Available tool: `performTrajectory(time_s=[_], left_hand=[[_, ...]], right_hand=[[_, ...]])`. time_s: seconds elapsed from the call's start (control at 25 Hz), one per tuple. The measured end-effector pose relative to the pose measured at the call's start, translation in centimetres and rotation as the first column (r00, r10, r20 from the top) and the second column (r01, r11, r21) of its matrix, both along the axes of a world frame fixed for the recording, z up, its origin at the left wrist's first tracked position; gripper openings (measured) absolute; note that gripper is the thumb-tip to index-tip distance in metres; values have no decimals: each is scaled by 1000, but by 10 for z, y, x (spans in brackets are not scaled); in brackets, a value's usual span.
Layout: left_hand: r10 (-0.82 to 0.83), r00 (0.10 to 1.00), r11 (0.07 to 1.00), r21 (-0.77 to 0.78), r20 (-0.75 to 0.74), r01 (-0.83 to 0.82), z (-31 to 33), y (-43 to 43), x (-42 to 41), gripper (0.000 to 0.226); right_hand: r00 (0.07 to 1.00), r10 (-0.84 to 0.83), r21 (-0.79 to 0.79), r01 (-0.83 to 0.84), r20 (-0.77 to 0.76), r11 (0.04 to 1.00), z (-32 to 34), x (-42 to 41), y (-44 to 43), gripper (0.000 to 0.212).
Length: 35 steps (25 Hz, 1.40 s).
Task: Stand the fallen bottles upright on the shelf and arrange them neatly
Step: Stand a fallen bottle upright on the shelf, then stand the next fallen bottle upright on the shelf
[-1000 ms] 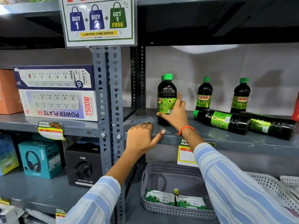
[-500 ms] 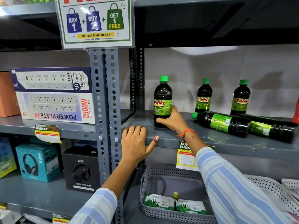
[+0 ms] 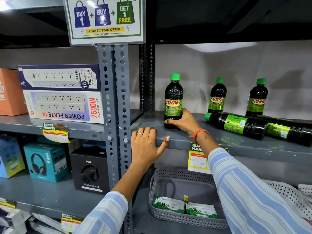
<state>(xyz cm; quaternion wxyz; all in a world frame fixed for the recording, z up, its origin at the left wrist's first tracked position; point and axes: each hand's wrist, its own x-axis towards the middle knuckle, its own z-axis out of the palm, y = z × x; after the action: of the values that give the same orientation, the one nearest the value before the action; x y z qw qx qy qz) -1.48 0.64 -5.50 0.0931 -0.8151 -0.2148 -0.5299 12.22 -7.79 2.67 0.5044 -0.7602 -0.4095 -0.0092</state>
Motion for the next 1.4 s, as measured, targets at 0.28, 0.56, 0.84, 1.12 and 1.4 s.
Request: performTrajectory(time_s=[0.28,0.56,0.84,1.12,1.4], left_hand=[[1,1000,1000,-4,-7,-1,0,0,0,64],[9,999,1000,-30,-37,-10,0,1,0,77],[-48,999,999,25,5,48,11,-24,6,80],[-218,961,973,43,-172,228,23,-110,60,73],[-97,957,995,-9,-273,98,21,-141,80,64]], right_hand=[[992,126,-36,-126,-4,991,-2,-17,-15,60],[986,149,37,-146,-71,989,0,-27,-18,64],[945,-213,424,92,247,901,9,-4,-65,26],[798,-386,-118,487,463,866,23,78,-158,46],[755,-139,-517,558,641,650,44,75,-170,66]])
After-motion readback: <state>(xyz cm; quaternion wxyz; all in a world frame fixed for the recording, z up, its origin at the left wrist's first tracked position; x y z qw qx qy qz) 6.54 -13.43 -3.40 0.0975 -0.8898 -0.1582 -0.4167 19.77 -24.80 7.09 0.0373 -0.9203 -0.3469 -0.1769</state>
